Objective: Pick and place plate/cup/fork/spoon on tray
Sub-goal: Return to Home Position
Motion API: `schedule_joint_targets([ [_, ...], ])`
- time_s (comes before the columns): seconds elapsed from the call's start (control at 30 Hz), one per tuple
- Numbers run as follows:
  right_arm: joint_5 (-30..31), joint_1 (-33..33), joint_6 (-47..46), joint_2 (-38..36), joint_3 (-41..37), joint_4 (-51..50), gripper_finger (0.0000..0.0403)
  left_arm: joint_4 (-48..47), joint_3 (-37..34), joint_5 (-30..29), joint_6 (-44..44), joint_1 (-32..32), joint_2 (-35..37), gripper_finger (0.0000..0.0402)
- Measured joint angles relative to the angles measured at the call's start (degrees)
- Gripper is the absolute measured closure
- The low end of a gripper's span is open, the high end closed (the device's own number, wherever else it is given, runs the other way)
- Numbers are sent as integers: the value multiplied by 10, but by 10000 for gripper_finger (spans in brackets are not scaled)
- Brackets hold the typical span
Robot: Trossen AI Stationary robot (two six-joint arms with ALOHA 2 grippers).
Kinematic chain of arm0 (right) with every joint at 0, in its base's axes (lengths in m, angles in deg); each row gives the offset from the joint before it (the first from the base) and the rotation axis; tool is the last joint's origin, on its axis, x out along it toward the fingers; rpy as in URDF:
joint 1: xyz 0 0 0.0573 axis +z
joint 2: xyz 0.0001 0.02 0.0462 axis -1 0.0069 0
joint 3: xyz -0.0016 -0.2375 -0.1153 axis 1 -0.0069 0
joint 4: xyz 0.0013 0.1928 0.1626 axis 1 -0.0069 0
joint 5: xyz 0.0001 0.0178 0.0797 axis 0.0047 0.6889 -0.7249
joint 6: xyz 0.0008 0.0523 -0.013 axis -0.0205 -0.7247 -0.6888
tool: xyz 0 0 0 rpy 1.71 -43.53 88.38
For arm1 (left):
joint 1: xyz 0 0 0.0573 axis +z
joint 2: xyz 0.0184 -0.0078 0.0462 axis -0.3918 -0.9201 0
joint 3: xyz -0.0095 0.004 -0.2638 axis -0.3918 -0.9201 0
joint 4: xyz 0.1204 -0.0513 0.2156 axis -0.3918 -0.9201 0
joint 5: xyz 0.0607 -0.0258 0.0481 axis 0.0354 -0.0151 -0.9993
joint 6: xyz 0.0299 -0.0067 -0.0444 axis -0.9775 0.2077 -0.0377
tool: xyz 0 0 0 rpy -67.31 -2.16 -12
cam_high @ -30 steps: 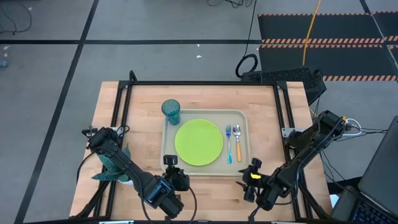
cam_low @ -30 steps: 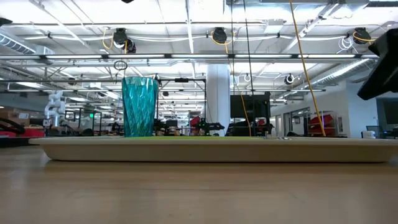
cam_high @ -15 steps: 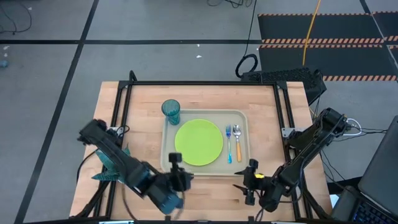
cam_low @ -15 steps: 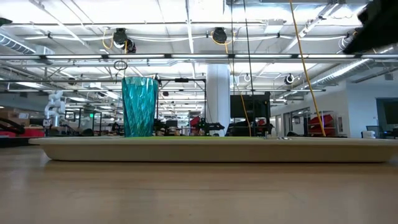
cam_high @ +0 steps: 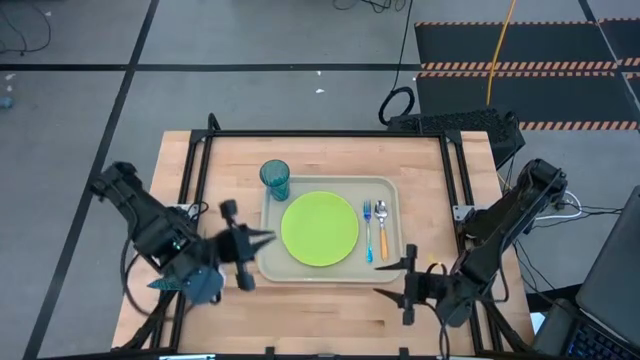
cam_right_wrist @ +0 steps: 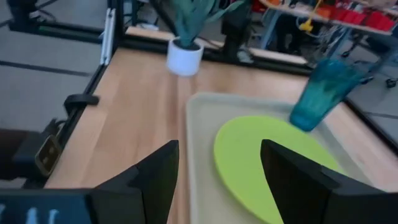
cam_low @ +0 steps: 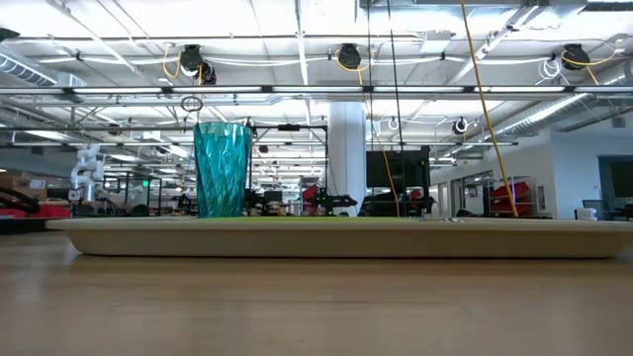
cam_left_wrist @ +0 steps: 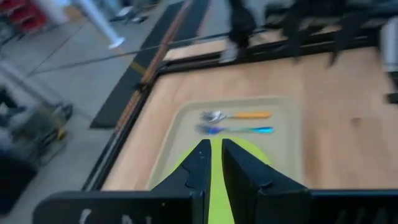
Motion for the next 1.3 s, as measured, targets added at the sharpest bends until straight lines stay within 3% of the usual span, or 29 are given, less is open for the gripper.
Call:
schedule_joint_targets([
  [0.07, 3, -7, 12, -11, 0, 2, 184, 27, -82, -12, 32, 7, 47, 360],
  [0.17, -3, -18, 30, -20, 0, 11, 184, 142, -228, 10, 24, 28, 128, 360],
  [0.37, -68, -52, 23, -15, -1, 15, 184, 472, -492, 193, -113, 99, 303, 360],
  [0.57, -70, -71, 5, -13, -28, 14, 184, 582, -645, 307, -133, 184, 437, 360],
  [0.7, -70, -94, 8, -13, -39, 14, 184, 595, -704, 357, -130, 224, 488, 360],
  [1.0, -70, -140, 115, -47, -74, 85, 222, 546, -738, 359, -155, 249, 542, 360],
  [1.17, -73, -140, 158, -142, -122, 104, 286, 504, -738, 353, -179, 249, 591, 360],
  [1.3, -137, -156, 178, -241, -181, 123, 376, 449, -738, 338, -182, 249, 638, 360],
])
